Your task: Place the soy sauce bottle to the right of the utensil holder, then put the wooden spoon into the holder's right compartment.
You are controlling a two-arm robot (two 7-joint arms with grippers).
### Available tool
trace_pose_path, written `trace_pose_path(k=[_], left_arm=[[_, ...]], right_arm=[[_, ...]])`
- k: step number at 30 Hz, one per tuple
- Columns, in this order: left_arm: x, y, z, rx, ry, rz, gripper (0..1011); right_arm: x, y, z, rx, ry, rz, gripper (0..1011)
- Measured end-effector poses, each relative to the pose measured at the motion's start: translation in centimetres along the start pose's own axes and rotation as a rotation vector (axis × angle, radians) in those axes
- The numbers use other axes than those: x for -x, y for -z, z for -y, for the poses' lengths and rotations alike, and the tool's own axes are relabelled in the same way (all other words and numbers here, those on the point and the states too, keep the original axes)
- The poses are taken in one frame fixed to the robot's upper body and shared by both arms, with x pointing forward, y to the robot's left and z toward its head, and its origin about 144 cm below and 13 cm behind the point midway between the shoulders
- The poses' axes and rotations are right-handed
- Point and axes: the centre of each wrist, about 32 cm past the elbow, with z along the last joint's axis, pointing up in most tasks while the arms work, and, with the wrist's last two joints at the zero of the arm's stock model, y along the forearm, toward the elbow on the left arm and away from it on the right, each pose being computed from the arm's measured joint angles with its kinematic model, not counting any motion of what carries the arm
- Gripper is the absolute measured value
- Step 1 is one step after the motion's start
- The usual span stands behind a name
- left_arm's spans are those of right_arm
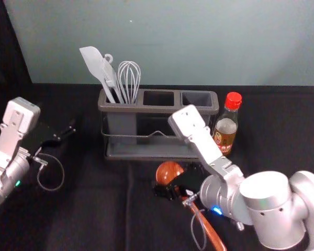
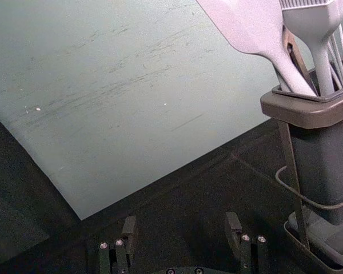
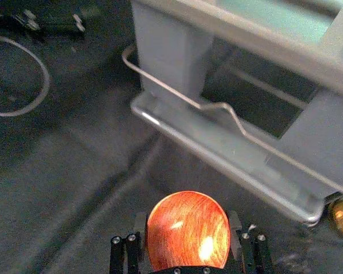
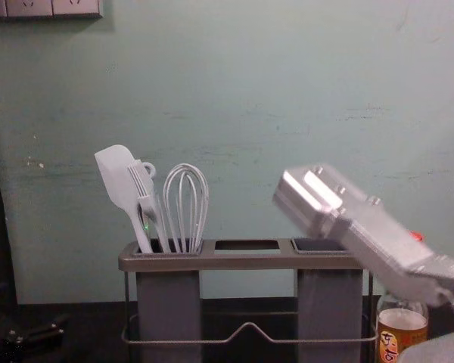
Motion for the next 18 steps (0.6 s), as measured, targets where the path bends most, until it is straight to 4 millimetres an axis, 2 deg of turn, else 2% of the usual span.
trace_pose_path(k=[9, 18], left_arm=[[0.0, 0.0, 0.0, 0.0, 0.0, 0.0, 1000], [0.0, 0.0, 0.0, 0.0, 0.0, 0.0, 1000]], right_arm=[[0.1, 1.1, 4.2, -0.189, 0.034, 0.088, 838], [-0.6, 2.2, 6.7, -0.308, 0.097, 0.091, 838]])
